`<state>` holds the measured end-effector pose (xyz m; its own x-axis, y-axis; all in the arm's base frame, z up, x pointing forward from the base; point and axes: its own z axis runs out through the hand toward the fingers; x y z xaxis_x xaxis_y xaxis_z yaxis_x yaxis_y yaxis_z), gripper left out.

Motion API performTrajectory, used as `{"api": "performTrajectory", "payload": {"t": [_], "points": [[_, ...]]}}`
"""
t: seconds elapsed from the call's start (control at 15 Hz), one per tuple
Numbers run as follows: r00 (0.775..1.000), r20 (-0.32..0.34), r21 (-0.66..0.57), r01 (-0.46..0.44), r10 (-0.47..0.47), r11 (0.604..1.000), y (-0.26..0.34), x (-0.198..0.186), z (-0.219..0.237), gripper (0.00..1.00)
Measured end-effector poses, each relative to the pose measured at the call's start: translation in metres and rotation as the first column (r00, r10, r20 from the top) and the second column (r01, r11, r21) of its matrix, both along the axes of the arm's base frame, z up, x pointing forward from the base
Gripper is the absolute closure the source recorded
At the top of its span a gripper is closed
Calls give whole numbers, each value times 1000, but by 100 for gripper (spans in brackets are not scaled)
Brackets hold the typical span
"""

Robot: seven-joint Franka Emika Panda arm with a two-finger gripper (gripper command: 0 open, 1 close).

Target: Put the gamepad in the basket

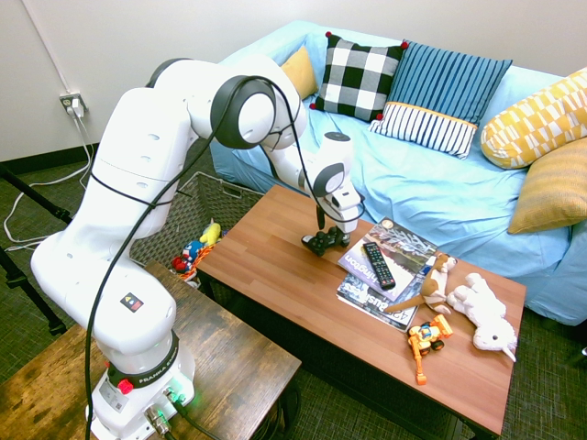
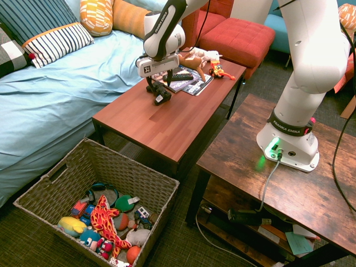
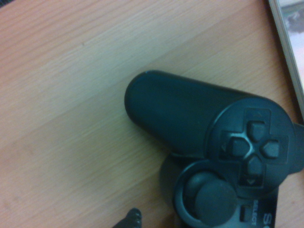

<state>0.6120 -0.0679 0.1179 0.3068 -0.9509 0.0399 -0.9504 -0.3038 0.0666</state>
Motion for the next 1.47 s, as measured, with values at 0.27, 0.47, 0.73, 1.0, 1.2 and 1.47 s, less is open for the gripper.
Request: {"api": "performTrajectory", "payload": {"t": [0.27,0.47,0.73,1.0,1.2,1.47], "points": [[1000,-9,12,2,-2,1000,-1,5,-17,100],[1000,-8,21,5,-5,1000,-3,5,-17,100],[1000,-17,33,7,-7,999,-3,3,-23,100],[1000,-19,47,0,1,999,-4,1,-27,100],[1000,-15,64,-24,25,998,-4,-1,-27,100],[997,28,92,-80,77,993,7,-5,-9,100]]}}
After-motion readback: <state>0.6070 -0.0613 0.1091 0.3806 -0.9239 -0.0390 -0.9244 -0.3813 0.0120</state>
